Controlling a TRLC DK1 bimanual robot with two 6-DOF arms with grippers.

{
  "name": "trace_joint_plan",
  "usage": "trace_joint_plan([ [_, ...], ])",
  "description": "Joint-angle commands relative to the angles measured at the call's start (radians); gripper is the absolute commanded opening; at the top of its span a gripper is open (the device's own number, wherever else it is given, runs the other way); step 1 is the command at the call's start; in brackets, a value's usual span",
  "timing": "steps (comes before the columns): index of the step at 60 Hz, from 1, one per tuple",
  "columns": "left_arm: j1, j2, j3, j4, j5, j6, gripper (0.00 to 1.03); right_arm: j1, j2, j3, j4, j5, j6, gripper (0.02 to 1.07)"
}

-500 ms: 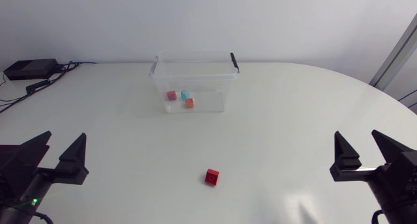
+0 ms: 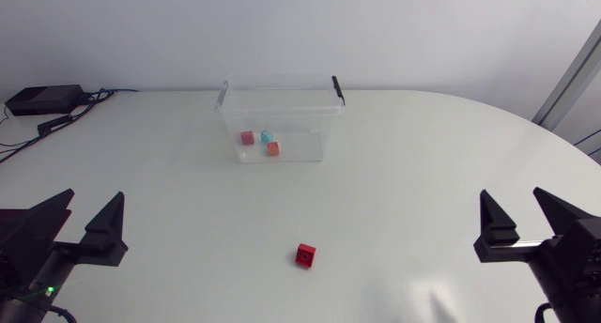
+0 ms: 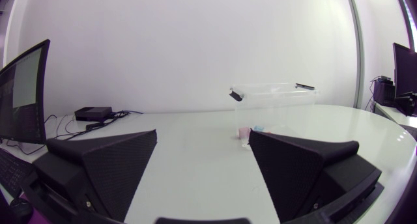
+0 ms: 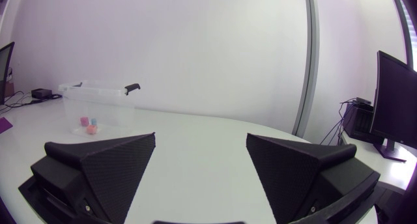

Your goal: Place the duplo bricks in the container

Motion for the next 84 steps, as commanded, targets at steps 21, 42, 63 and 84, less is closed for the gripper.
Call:
trace_joint_plan([
  [21, 0.004, -0.011, -0.018, 0.009, 0.008, 0.014, 0.99, 0.014, 0.051, 0.159, -0.135, 0.009, 0.016, 1.03],
  [42, 0.004, -0.011, -0.018, 0.009, 0.008, 0.014, 0.99, 0.192, 0.692, 0.501, -0.32, -0.057, 0.013, 1.03],
  [63, 0.004, -0.011, -0.018, 0.009, 0.008, 0.014, 0.99, 0.431, 0.884, 0.68, -0.481, -0.21, -0.296, 1.03],
  [84, 0.004, -0.011, -0.018, 0.009, 0.008, 0.014, 0.99, 0.709, 1.243, 0.783, -0.521, -0.129, -0.263, 1.03],
])
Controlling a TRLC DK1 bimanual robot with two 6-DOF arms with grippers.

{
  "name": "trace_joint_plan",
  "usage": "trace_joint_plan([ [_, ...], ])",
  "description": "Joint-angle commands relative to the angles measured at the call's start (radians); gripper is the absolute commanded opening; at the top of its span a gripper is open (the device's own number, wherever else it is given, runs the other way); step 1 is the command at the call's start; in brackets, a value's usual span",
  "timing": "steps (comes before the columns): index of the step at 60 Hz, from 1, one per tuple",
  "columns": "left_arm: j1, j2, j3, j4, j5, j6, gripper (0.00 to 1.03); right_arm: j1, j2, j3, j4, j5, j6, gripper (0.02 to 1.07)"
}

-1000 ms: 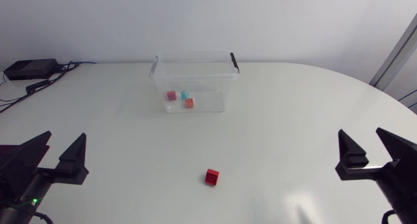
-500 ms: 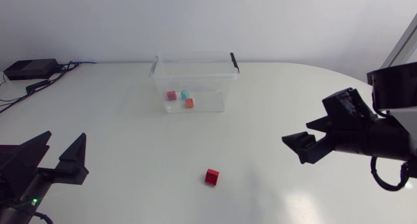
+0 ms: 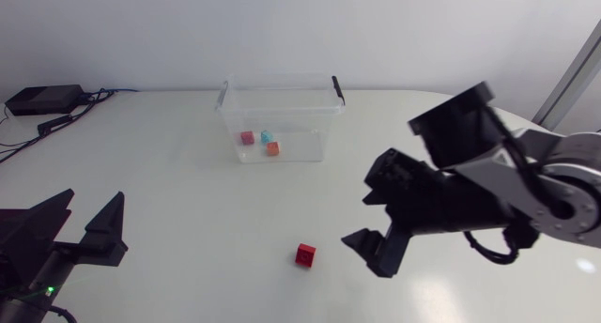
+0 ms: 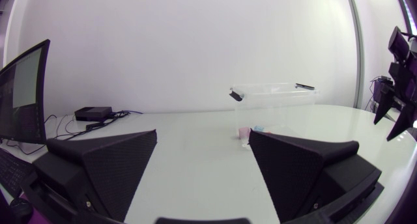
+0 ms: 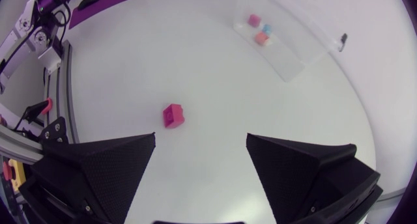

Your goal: Place the duplo bricks in the container

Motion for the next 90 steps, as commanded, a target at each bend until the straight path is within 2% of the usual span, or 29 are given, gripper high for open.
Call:
trace_joint_plan([
  [1, 0.004, -0.011, -0.018, 0.009, 0.008, 0.014, 0.99, 0.041, 0.104, 0.037, -0.007, 0.023, -0.005, 1.03],
  [22, 0.004, -0.011, -0.018, 0.009, 0.008, 0.014, 0.99, 0.108, 0.42, 0.099, 0.072, 0.021, -0.008, 1.03],
  [39, 0.004, -0.011, -0.018, 0.009, 0.008, 0.014, 0.99, 0.13, 0.512, 0.165, 0.083, -0.023, 0.012, 1.03],
  [51, 0.004, -0.011, -0.018, 0.009, 0.008, 0.014, 0.99, 0.14, 0.61, 0.188, 0.106, -0.022, 0.024, 1.03],
  [64, 0.004, -0.011, -0.018, 0.009, 0.008, 0.014, 0.99, 0.14, 0.621, 0.203, 0.106, -0.023, 0.029, 1.01],
  [72, 0.004, -0.011, -0.018, 0.009, 0.008, 0.014, 0.99, 0.144, 0.623, 0.215, 0.095, -0.025, 0.044, 0.85],
  [82, 0.004, -0.011, -0.018, 0.009, 0.008, 0.014, 0.99, 0.14, 0.635, 0.224, 0.092, -0.019, 0.049, 0.36],
  [90, 0.004, -0.011, -0.018, 0.009, 0.008, 0.014, 0.99, 0.144, 0.647, 0.232, 0.06, -0.009, 0.058, 0.31],
])
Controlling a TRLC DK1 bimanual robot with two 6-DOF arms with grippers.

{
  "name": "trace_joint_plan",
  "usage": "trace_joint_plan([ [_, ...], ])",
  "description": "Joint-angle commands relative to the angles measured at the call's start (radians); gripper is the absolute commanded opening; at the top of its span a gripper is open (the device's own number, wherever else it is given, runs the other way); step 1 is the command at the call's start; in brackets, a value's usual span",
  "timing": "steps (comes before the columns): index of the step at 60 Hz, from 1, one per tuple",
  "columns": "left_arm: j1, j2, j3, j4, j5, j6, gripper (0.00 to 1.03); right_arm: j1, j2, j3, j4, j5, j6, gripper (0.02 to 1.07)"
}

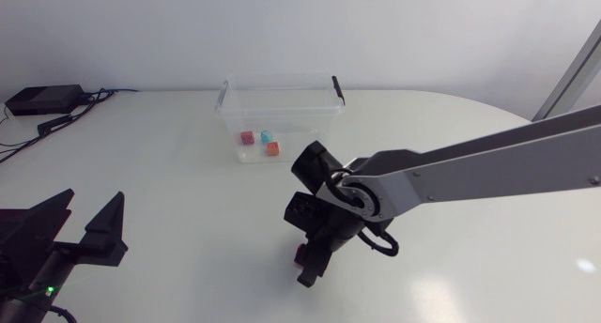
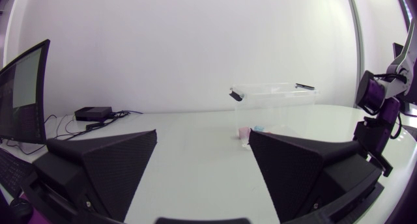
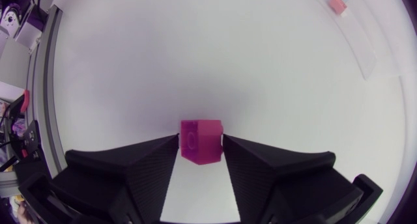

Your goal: Place the duplo bricks in the container

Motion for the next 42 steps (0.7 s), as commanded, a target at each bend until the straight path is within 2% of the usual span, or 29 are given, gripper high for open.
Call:
trace_joint_plan([
  [1, 0.004, -0.011, -0.018, 0.009, 0.008, 0.014, 0.99, 0.008, 0.031, 0.021, -0.026, 0.008, 0.028, 0.3],
  [11, 0.004, -0.011, -0.018, 0.009, 0.008, 0.014, 0.99, 0.005, 0.045, 0.022, -0.038, 0.017, 0.034, 0.25],
  [25, 0.004, -0.011, -0.018, 0.009, 0.008, 0.014, 0.99, -0.005, -0.014, 0.016, -0.032, 0.025, 0.036, 0.24],
  [32, 0.004, -0.011, -0.018, 0.009, 0.008, 0.014, 0.99, -0.047, -0.084, 0.028, -0.032, 0.052, 0.053, 0.24],
  [42, 0.004, -0.011, -0.018, 0.009, 0.008, 0.014, 0.99, -0.163, -0.209, 0.065, 0.037, 0.123, 0.131, 0.24],
])
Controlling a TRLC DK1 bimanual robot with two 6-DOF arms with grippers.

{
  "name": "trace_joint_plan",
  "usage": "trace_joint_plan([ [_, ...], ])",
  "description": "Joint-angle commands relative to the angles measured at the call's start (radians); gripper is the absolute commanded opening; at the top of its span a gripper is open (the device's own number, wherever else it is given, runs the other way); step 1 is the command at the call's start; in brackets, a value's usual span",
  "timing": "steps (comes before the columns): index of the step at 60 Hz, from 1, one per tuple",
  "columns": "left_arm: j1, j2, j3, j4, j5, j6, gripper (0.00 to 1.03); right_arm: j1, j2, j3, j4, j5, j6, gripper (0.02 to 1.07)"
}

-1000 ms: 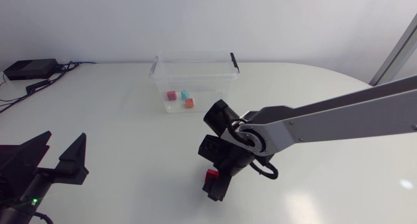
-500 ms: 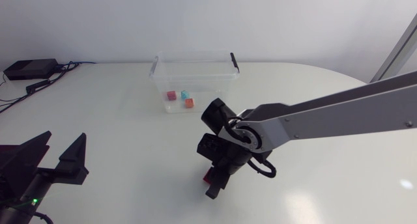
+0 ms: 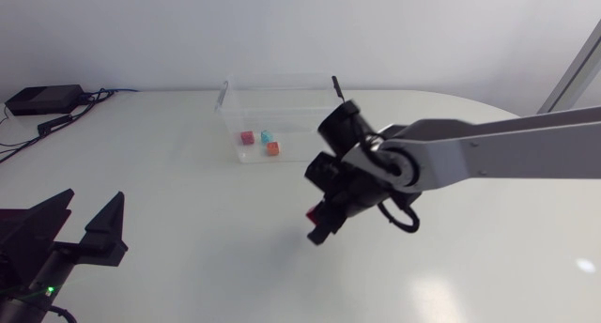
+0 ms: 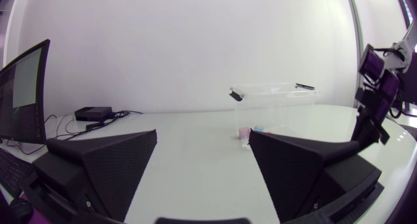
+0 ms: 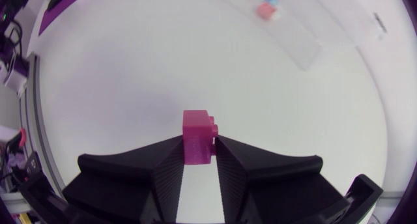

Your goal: Place the duplo bricks in the container

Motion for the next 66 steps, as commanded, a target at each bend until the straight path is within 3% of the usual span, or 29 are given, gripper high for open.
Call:
trace_joint_plan([
  [1, 0.004, -0.011, -0.018, 0.009, 0.008, 0.014, 0.99, -0.062, -0.067, 0.046, 0.035, 0.03, 0.055, 0.24],
  [10, 0.004, -0.011, -0.018, 0.009, 0.008, 0.014, 0.99, -0.127, -0.101, 0.092, 0.098, 0.062, 0.103, 0.24],
  [30, 0.004, -0.011, -0.018, 0.009, 0.008, 0.014, 0.99, -0.174, -0.006, 0.208, 0.395, 0.131, 0.149, 0.24],
  [43, 0.004, -0.011, -0.018, 0.009, 0.008, 0.014, 0.99, -0.226, 0.209, 0.46, 0.374, 0.096, 0.149, 0.24],
  [59, 0.004, -0.011, -0.018, 0.009, 0.008, 0.014, 0.99, -0.253, 0.399, 0.701, 0.237, 0.026, 0.15, 0.28],
  [61, 0.004, -0.011, -0.018, 0.009, 0.008, 0.014, 0.99, -0.252, 0.402, 0.698, 0.233, 0.026, 0.152, 0.33],
  [66, 0.004, -0.011, -0.018, 0.009, 0.008, 0.014, 0.99, -0.244, 0.394, 0.672, 0.227, 0.033, 0.152, 0.77],
])
